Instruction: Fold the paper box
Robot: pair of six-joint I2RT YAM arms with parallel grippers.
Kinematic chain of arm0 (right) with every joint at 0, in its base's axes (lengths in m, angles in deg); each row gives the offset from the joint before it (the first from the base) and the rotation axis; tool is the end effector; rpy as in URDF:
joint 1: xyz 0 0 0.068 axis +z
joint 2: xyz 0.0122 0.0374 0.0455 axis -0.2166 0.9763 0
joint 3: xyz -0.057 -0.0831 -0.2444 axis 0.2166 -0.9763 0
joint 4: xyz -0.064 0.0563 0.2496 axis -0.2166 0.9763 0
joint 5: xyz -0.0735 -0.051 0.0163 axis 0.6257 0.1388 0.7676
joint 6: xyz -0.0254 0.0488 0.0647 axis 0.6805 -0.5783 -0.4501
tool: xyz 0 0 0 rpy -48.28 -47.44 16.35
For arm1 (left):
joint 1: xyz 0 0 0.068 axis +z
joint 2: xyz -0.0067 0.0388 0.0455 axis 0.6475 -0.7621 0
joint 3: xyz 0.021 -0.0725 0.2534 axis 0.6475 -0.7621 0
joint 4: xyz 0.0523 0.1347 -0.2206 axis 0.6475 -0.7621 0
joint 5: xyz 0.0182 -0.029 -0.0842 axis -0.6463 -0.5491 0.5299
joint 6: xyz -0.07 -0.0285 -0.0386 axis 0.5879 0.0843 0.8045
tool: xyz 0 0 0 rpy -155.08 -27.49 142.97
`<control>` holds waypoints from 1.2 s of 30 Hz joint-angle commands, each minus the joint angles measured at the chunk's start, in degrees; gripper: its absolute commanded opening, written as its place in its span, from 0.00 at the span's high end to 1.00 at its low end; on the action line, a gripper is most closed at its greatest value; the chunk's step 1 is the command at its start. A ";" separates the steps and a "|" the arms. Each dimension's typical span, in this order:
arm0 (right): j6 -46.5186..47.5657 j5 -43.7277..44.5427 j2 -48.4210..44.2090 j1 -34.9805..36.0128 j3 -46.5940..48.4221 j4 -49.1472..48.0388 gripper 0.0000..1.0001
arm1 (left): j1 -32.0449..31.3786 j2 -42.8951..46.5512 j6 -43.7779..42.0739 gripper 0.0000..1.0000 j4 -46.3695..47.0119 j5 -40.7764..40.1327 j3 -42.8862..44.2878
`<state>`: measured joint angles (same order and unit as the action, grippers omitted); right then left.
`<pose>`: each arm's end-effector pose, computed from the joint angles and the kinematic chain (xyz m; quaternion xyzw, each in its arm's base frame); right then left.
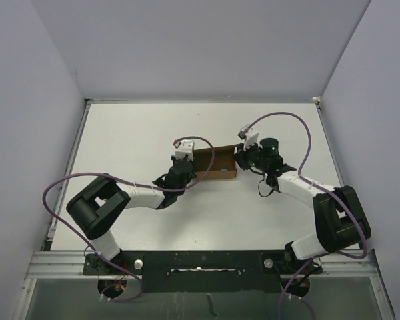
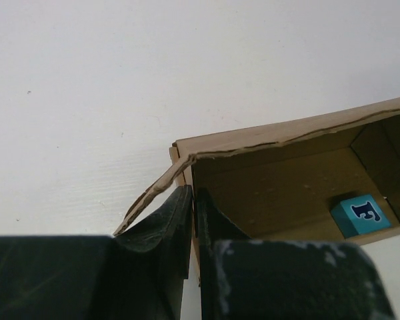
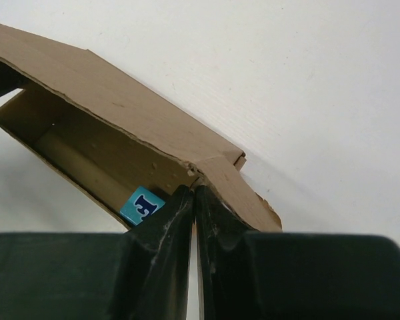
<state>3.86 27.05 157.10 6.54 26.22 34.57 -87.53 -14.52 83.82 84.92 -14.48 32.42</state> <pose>0.3187 0.1350 0.1801 -0.2232 0.8081 0.2195 0.4989 0.2822 -0.2449 0.1508 0.0382 0.7977 -0.1045 0.5926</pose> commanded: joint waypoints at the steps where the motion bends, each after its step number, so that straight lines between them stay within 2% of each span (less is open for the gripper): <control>1: -0.01 -1.98 -2.67 -0.16 -0.68 -0.77 0.92 | -0.90 3.42 1.55 0.95 -1.00 2.78 -0.57; 16: 2.43 -1.42 -5.18 0.11 -2.16 2.37 0.92 | -1.92 6.58 1.22 0.93 -1.85 5.06 -2.28; 29: 5.50 -0.35 -3.56 0.64 -2.26 4.35 0.92 | -2.13 7.20 1.81 0.92 -3.79 6.11 -2.93; 36: 6.22 0.05 -4.39 1.31 -2.54 6.08 0.89 | -2.10 7.45 2.06 0.92 -5.37 6.82 -2.41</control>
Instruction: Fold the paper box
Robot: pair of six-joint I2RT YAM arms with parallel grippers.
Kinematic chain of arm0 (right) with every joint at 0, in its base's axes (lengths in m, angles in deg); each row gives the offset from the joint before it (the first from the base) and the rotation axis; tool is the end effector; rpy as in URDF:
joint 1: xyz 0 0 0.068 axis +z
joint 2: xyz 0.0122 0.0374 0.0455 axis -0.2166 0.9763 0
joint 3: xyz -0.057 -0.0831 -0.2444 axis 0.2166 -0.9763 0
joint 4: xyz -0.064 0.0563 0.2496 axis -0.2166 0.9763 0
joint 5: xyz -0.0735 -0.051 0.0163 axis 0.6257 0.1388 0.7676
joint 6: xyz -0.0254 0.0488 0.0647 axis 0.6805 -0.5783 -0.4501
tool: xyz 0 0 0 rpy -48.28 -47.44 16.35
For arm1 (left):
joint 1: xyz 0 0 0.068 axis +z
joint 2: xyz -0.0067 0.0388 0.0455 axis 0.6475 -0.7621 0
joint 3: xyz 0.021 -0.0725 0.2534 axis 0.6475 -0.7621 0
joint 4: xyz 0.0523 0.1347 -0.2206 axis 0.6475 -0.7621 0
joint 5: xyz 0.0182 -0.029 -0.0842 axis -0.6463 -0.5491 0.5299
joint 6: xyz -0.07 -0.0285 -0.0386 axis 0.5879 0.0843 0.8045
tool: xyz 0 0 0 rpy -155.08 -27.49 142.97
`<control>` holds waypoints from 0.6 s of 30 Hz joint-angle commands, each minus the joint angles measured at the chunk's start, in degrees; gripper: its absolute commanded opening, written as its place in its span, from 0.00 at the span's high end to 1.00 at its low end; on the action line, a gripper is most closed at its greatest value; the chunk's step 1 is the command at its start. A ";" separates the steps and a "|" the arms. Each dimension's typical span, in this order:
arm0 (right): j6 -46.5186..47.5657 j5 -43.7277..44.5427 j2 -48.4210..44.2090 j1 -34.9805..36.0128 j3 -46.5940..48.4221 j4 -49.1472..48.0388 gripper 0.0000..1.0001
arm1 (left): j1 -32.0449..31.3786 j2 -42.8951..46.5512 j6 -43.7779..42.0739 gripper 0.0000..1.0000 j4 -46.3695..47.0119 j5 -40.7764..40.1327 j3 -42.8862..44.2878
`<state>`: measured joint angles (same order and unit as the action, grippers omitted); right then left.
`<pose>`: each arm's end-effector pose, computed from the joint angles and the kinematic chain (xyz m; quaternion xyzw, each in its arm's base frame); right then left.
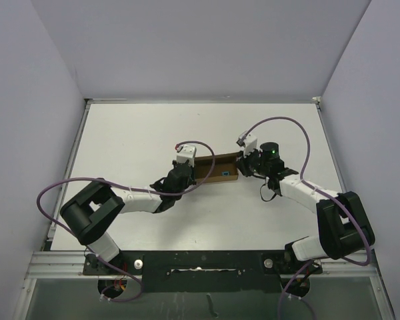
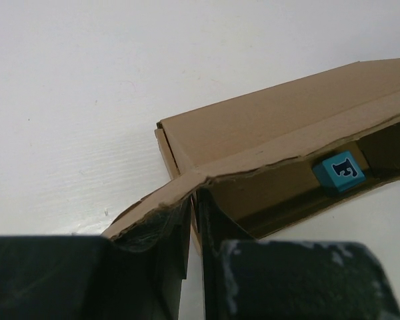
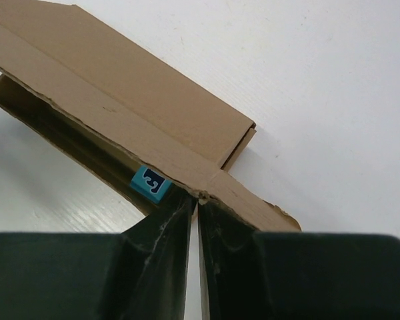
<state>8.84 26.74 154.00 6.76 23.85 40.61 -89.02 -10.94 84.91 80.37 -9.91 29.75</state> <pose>0.3006 0.1304 0.1693 -0.2597 0.8209 0.1998 0.4677 0.2629 -0.2454 0.1462 0.0754 0.8154 -0.1294 0.5591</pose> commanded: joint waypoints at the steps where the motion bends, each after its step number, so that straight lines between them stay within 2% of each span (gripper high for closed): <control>1: 1.44 0.77 -1.39 1.15 -0.16 0.20 0.89 | -0.59 3.93 0.99 0.92 -0.99 2.33 0.26; 18: -0.81 1.52 -2.22 1.65 -0.02 3.45 0.87 | -1.56 5.35 0.73 0.92 -3.06 3.28 0.79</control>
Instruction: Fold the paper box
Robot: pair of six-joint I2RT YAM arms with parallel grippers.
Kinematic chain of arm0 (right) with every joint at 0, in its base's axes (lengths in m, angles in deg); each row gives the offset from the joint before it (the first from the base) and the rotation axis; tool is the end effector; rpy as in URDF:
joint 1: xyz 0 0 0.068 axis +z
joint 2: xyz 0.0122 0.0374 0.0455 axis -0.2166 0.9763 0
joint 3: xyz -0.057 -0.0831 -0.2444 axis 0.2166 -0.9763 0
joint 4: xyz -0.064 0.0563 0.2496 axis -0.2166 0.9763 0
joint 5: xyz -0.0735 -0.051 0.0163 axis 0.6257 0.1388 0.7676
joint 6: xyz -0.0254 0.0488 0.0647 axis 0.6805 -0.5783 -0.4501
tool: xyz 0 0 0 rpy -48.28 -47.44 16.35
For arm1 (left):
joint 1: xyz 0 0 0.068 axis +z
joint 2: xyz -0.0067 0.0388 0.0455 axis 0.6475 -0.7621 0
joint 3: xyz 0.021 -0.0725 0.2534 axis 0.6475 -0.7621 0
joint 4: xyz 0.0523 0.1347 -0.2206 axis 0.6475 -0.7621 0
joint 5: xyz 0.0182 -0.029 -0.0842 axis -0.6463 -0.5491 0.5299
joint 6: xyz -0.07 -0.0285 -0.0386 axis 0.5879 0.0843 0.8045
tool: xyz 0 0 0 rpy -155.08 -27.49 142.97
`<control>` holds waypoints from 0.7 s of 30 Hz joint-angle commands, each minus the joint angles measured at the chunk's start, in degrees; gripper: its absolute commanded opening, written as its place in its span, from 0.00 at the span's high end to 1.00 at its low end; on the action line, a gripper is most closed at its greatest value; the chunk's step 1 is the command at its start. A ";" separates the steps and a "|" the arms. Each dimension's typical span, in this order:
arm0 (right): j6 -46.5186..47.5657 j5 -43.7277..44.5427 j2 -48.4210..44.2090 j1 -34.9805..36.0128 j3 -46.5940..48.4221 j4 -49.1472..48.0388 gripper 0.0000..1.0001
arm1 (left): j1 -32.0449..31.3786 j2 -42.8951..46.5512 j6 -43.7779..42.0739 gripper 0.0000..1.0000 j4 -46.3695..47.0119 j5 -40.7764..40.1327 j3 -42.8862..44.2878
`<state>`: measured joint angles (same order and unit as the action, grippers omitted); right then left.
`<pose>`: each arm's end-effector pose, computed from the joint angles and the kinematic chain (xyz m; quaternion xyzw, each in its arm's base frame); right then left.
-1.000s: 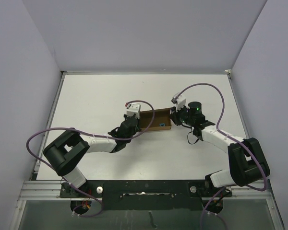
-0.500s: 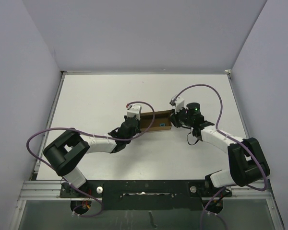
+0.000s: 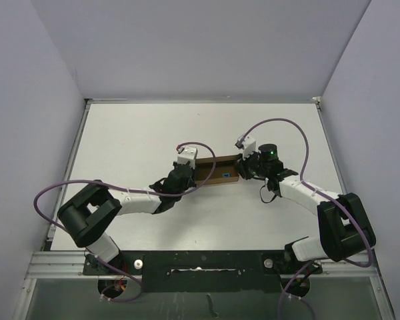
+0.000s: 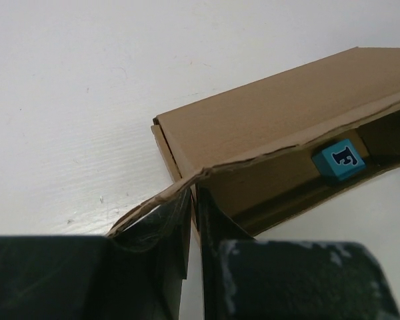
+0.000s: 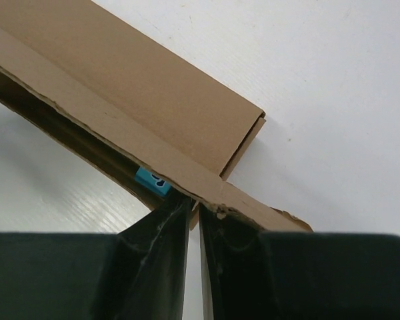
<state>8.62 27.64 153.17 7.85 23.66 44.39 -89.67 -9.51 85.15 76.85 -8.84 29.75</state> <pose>0.2926 0.1329 0.1642 -0.2616 0.8344 0.1974 0.4432 0.2568 -0.2463 0.1464 0.0897 0.8241 -0.1304 0.5439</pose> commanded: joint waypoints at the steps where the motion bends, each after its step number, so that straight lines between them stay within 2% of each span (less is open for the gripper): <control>1: -0.50 1.03 -1.23 0.54 0.21 -0.28 0.87 | -0.95 4.14 0.61 0.91 0.28 2.46 0.79; 12: 0.34 3.22 -0.84 0.54 0.37 0.33 0.91 | -0.89 8.34 2.71 0.79 -1.74 4.27 -0.08; 21: 0.65 3.96 -0.85 0.47 0.45 0.34 0.93 | -0.95 14.83 5.30 0.63 -7.23 6.87 -1.81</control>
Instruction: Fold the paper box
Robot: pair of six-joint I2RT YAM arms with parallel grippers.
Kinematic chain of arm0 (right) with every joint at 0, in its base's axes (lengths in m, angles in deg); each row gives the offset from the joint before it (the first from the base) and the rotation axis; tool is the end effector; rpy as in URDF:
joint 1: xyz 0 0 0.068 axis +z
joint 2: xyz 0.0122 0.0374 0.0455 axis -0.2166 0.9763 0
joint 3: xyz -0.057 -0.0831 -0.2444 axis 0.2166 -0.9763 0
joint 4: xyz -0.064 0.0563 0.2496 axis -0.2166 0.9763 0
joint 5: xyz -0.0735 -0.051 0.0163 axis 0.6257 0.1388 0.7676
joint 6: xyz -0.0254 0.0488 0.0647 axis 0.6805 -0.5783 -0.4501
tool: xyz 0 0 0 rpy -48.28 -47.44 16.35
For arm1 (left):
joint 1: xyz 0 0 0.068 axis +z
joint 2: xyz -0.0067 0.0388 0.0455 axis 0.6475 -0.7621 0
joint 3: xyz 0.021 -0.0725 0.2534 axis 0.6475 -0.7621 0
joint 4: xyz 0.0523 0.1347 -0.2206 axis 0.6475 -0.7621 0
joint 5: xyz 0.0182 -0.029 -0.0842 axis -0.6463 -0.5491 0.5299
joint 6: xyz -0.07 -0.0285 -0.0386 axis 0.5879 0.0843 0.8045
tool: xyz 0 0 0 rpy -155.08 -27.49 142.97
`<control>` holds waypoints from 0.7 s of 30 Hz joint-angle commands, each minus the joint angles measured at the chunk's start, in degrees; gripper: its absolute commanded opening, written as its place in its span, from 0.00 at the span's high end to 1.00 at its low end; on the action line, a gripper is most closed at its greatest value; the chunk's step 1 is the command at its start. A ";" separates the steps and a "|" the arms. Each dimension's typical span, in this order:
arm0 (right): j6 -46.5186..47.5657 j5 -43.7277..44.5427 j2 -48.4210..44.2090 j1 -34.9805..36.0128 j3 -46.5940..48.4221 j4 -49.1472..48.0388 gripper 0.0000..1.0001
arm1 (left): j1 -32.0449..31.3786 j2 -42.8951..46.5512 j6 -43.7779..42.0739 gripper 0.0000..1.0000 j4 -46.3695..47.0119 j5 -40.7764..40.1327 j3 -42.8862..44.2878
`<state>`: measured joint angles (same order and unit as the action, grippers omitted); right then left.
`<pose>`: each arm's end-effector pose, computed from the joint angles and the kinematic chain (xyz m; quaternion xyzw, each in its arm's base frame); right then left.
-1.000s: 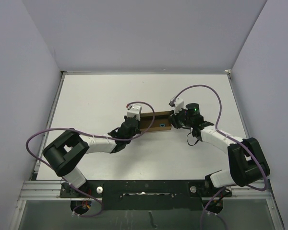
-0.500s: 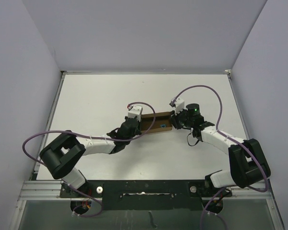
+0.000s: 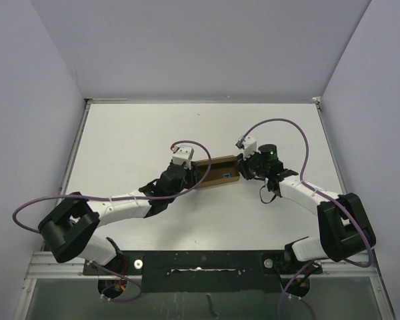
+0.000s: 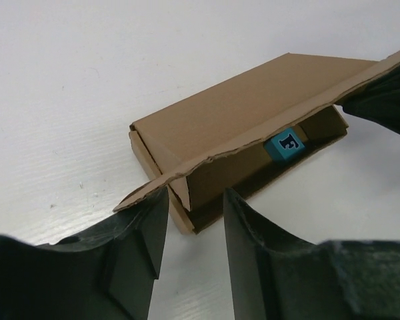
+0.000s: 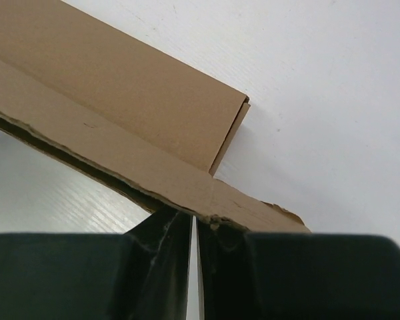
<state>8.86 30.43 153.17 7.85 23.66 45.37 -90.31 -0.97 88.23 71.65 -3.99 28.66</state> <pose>0.2933 0.1295 0.1616 -0.2529 0.8434 0.1751 0.4405 0.2407 -0.2423 0.1760 0.0899 0.8185 -0.1902 0.5346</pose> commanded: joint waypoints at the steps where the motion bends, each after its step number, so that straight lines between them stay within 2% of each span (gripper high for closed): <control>1: 0.45 1.16 -0.84 0.45 0.43 -0.64 0.93 | -0.31 7.81 2.72 0.61 -3.04 2.68 -1.08; 7: 0.57 1.16 -0.37 0.53 0.65 -0.64 0.93 | -0.12 20.87 3.38 0.56 -9.89 12.04 -1.84; 11: 0.74 1.12 -0.36 0.49 0.74 -0.64 0.93 | 1.65 25.40 3.09 0.54 -16.91 15.29 2.83; 17: 1.15 0.56 -0.57 0.53 0.65 -0.64 0.92 | 11.66 18.82 4.41 0.55 -19.95 25.25 9.82; 21: 1.84 -0.21 -0.73 0.43 0.57 -0.56 0.91 | 12.97 9.45 3.06 0.56 -17.34 29.08 14.76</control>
<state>9.52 30.83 153.19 7.85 23.66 45.44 -78.11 16.08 91.82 53.88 17.78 38.15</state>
